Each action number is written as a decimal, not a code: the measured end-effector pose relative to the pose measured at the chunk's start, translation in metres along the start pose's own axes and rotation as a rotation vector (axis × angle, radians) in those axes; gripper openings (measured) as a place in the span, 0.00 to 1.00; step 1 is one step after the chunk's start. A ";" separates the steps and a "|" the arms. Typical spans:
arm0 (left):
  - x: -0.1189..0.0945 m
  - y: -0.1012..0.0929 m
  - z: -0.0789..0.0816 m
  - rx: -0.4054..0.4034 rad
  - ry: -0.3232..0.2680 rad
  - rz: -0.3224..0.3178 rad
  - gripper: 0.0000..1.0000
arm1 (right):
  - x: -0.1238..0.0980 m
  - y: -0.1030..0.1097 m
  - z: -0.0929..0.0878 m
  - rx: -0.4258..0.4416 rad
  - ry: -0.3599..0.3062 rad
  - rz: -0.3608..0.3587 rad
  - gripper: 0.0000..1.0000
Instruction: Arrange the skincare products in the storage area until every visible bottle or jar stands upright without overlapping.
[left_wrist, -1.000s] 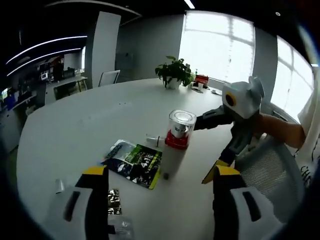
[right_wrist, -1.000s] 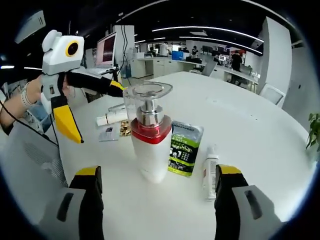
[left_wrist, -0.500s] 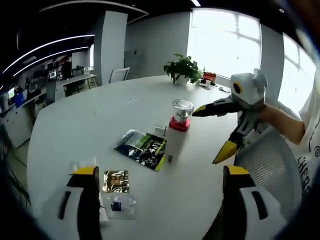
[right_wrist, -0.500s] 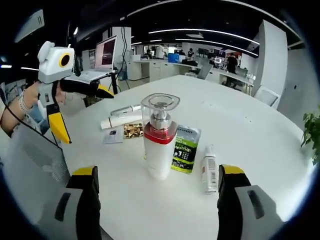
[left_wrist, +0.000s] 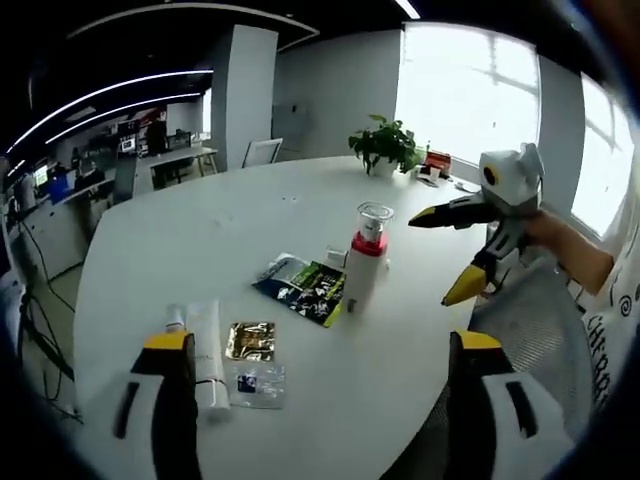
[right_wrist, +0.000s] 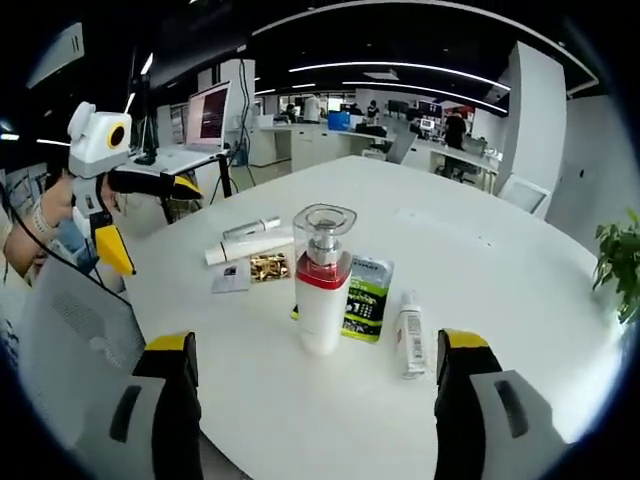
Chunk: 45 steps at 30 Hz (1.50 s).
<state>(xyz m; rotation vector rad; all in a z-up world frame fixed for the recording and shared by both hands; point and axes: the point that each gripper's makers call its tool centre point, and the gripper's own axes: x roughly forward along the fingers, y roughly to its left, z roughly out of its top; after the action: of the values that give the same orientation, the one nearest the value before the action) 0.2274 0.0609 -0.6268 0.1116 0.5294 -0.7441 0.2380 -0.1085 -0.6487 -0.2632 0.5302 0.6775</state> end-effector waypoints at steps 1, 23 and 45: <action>-0.003 -0.001 0.000 -0.001 0.002 0.003 0.99 | -0.001 0.000 0.000 -0.001 -0.002 -0.005 0.99; -0.023 0.012 -0.019 -0.053 0.026 0.086 0.99 | -0.011 0.007 0.004 0.026 -0.035 -0.017 0.99; -0.013 0.045 -0.046 -0.083 0.119 0.125 0.92 | -0.011 0.010 -0.001 0.046 -0.031 -0.022 0.99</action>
<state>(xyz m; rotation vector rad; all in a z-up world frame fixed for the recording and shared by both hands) 0.2300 0.1147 -0.6633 0.1113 0.6596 -0.5956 0.2239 -0.1076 -0.6443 -0.2145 0.5121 0.6459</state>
